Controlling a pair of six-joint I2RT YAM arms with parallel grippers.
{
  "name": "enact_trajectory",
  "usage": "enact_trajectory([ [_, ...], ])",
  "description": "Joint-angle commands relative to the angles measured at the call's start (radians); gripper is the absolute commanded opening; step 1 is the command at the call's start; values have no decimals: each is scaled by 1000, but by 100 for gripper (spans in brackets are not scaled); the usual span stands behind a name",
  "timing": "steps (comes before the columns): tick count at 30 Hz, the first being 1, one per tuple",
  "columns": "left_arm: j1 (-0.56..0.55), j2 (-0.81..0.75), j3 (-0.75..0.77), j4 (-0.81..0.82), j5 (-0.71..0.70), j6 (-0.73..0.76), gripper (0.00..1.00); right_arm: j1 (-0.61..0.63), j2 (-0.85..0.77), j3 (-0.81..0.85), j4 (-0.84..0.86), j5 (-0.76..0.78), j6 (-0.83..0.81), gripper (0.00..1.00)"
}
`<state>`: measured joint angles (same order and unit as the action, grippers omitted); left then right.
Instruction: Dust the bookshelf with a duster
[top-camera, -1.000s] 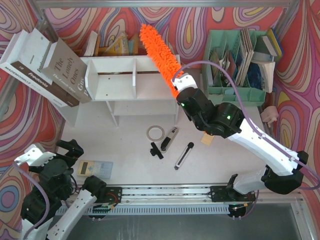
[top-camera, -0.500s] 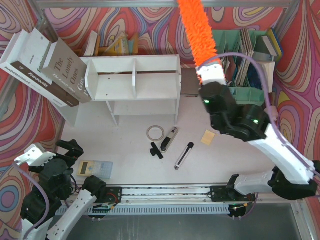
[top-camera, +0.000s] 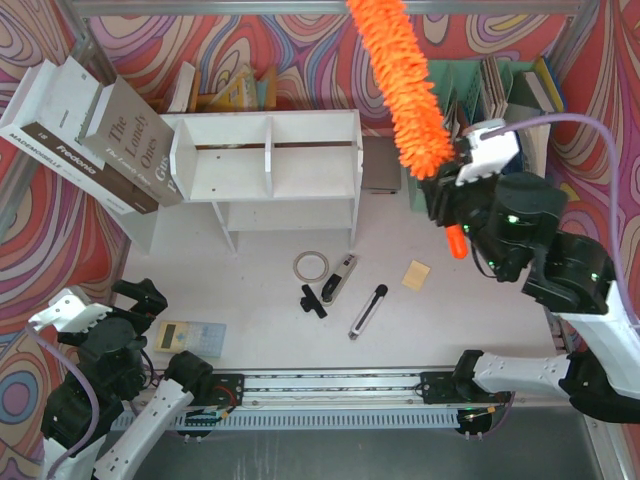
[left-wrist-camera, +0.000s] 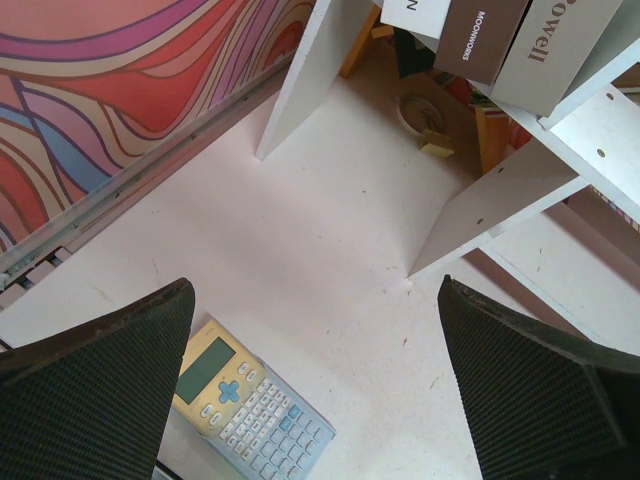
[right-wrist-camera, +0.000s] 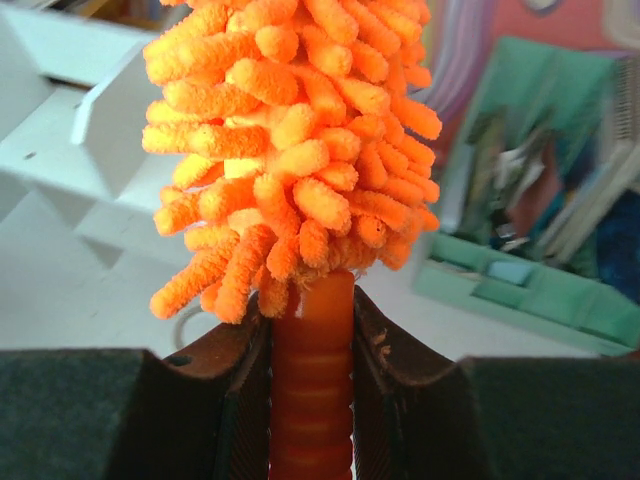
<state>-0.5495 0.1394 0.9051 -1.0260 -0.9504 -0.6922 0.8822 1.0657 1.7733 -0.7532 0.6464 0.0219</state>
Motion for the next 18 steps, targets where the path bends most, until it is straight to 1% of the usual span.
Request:
enact_trajectory([
  [1, 3, 12, -12, -3, -5, 1, 98, -2, 15, -32, 25, -185, 194, 0],
  [4, 3, 12, -13, -2, -4, 1, 98, -2, 6, -69, 41, -232, 344, 0],
  [5, 3, 12, -12, -2, -4, 1, 98, -3, -1, -89, 49, -240, 426, 0],
  [6, 3, 12, -13, -2, -4, 2, 98, -3, -11, -121, 66, -252, 474, 0],
  [8, 3, 12, -12, -3, -3, 1, 98, 0, -18, -172, 78, -238, 585, 0],
  [10, 3, 9, -11, -5, -3, 0, 98, 4, -9, -214, 61, -215, 660, 0],
  [12, 3, 3, -11, -5, -3, 0, 98, 50, -1, -253, 57, -166, 711, 0],
  [13, 3, -1, -11, -5, -4, 0, 98, 108, 0, -275, 79, -116, 725, 0],
  [14, 3, -3, -12, -6, -4, -2, 98, 175, 7, -291, 95, -34, 733, 0],
  [16, 3, -7, -12, -7, -5, -3, 98, 402, 75, -259, 88, 184, 738, 0],
  [18, 2, -10, -12, -9, -6, -5, 98, 595, 174, -176, 15, 406, 766, 0],
])
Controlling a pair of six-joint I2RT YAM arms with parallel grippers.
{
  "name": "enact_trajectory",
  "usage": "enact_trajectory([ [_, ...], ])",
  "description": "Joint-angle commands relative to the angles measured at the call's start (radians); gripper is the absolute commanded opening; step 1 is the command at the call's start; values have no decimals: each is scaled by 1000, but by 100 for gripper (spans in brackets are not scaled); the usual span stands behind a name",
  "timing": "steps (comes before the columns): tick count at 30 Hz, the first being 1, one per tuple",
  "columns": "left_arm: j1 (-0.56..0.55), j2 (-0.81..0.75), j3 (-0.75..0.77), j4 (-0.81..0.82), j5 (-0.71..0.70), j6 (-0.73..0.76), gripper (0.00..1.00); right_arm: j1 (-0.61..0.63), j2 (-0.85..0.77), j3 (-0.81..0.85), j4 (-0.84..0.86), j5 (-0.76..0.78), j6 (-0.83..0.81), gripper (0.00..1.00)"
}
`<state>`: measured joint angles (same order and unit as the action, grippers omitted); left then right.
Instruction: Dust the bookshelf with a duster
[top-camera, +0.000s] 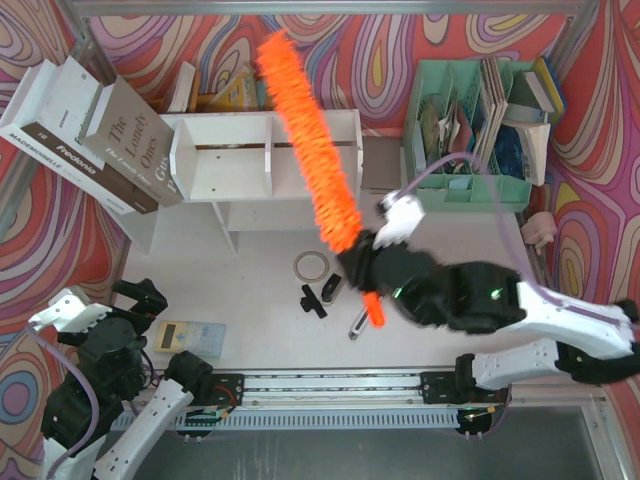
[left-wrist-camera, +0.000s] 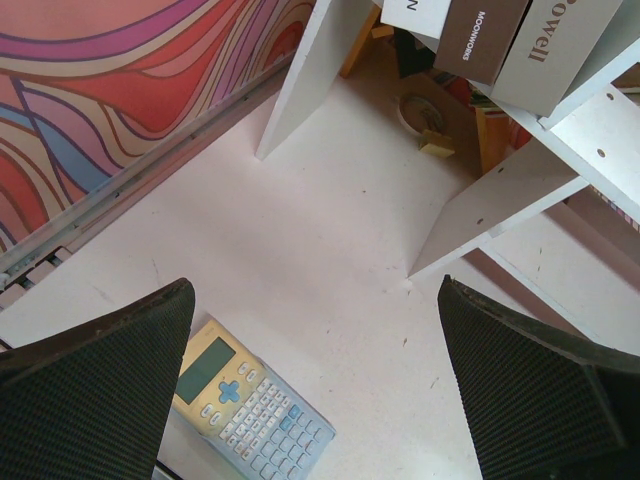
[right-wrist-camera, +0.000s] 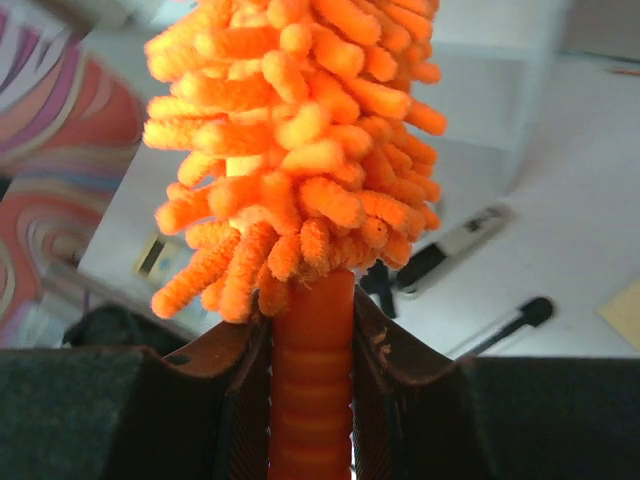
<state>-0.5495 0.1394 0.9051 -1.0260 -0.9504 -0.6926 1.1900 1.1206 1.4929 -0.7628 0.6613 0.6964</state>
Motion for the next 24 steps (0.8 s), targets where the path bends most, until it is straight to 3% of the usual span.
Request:
enact_trajectory([
  [1, 2, -10, -11, -10, -6, -4, 98, 354, 164, 144, -12, 465, 118, 0],
  [3, 0, -13, -10, -12, -7, -6, 98, 435, 231, 191, -54, 563, 173, 0],
  [8, -5, -24, -12, -12, -5, -6, 98, 560, 320, 173, -19, 643, 247, 0],
  [10, -8, -28, -11, -10, -4, -4, 98, 563, 338, 161, -102, 606, 405, 0],
  [18, -34, -29, -11, -8, -1, 0, 98, 562, 460, 95, -84, 439, 590, 0],
  [24, -63, -22, -11, -14, -8, -5, 98, 544, 532, 72, 70, 360, 518, 0],
])
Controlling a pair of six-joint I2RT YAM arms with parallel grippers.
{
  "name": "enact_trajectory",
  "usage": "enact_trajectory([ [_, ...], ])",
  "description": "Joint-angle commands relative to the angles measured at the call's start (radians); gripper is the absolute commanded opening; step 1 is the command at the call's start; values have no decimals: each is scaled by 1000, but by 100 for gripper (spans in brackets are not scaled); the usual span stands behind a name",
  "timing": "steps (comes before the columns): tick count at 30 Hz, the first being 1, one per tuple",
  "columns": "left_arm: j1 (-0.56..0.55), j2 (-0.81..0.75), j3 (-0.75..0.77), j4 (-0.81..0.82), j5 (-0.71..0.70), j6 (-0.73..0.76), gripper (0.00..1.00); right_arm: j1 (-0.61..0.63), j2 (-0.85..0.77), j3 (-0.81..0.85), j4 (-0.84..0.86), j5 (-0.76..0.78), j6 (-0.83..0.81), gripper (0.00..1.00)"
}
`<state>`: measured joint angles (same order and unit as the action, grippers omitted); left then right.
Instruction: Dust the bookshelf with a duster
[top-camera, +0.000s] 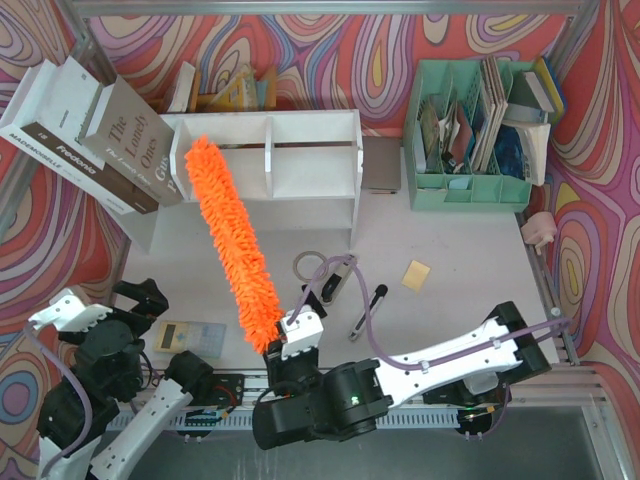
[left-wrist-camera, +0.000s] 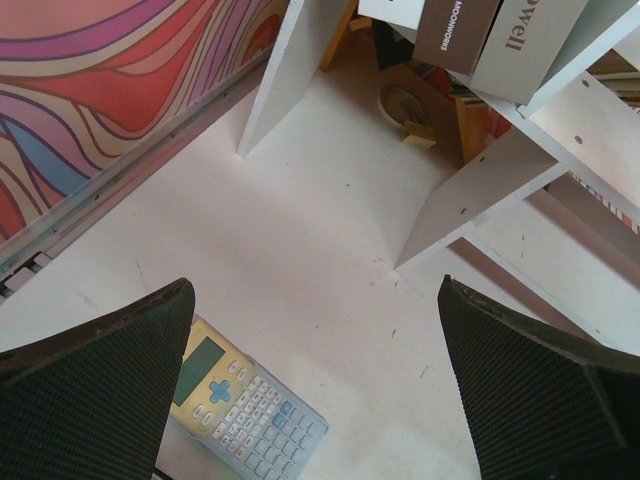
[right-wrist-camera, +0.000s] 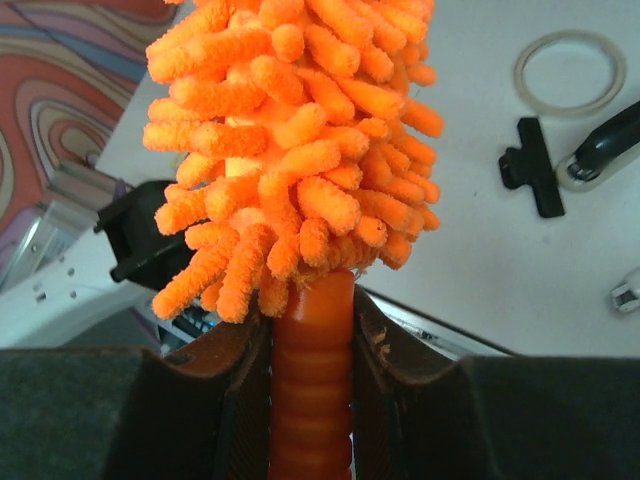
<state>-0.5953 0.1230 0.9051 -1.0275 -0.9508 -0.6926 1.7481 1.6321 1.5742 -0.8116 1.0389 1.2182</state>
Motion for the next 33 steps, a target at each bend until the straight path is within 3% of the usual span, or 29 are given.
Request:
enact_trajectory([
  [1, -19, -6, -11, -13, -8, -5, 98, -25, 40, -3, 129, -40, -6, 0],
  [6, -26, -4, -12, -13, -11, -4, 98, -55, 117, 62, 77, -79, 39, 0],
  [11, -28, 8, -11, -13, -11, -3, 98, -73, 120, 55, 119, -98, 24, 0],
  [18, -29, 24, -11, -10, -6, -1, 98, -138, 132, 38, 203, -238, -28, 0],
  [22, -31, 24, -11, -9, -5, 0, 98, -138, 179, 102, 186, -219, -61, 0],
  [33, -31, 17, -14, -6, -5, 2, 98, -110, 88, 6, 427, -140, -228, 0],
])
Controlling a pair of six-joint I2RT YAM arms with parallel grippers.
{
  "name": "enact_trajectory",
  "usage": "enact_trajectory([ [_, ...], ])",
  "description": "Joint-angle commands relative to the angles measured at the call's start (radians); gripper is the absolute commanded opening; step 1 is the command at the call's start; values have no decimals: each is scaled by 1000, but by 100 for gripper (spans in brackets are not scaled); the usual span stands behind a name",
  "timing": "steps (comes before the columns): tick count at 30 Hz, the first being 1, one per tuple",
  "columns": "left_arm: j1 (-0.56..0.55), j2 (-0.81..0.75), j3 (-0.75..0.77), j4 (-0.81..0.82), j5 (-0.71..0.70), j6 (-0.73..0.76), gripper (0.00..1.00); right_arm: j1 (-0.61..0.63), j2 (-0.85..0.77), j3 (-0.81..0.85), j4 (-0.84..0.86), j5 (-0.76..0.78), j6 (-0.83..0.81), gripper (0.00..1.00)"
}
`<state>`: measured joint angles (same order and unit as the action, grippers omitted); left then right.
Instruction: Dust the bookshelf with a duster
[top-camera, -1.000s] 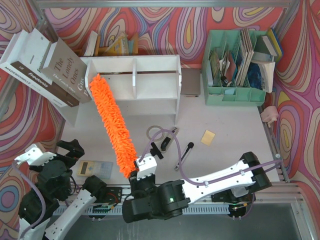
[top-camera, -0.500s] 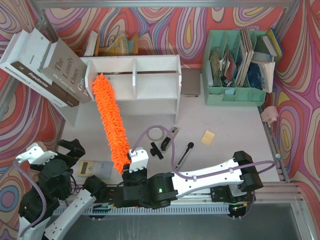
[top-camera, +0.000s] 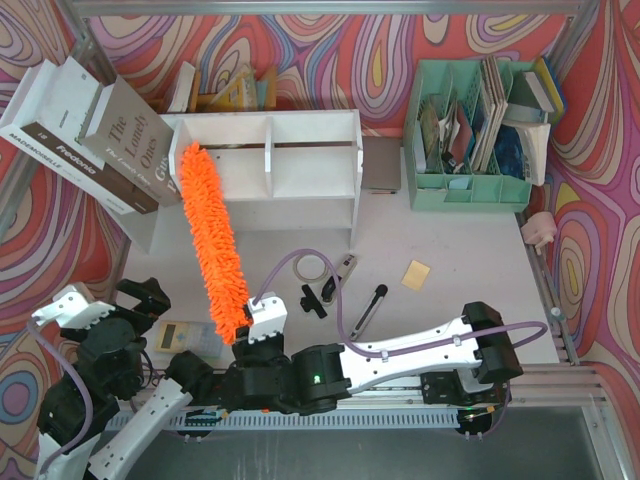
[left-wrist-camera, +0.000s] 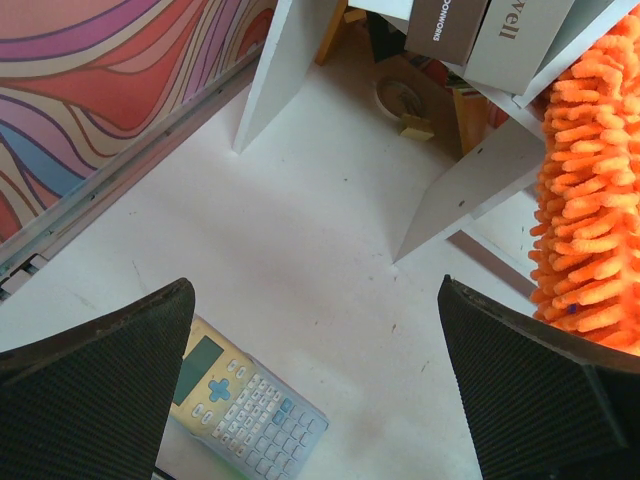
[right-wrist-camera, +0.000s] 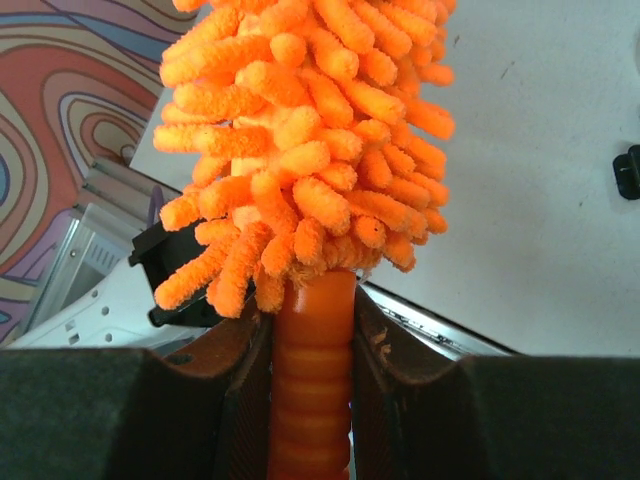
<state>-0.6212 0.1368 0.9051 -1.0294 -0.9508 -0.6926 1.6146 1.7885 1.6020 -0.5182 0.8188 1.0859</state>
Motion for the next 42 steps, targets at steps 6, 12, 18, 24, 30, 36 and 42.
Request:
enact_trajectory([
  [6, -5, 16, -18, 7, 2, 12, 98, 23, -64, -28, 99, 102, -56, 0],
  [12, -5, 26, -14, 3, 4, 10, 98, -18, -55, -32, 66, 45, -10, 0],
  [18, -5, 11, -17, -1, -5, 4, 98, -4, -124, -81, 140, 107, -47, 0],
  [24, -5, 20, -16, 2, -3, 7, 98, 38, -161, -104, 182, 197, -82, 0],
  [30, -5, 26, -14, 0, -2, 8, 98, 29, -131, -87, 71, 165, 38, 0],
  [36, -5, 11, -16, -1, -6, 4, 98, 0, -126, -95, -61, 109, 165, 0],
  [42, -5, 15, -14, -3, -6, 3, 98, -3, -107, -68, -61, 99, 147, 0],
])
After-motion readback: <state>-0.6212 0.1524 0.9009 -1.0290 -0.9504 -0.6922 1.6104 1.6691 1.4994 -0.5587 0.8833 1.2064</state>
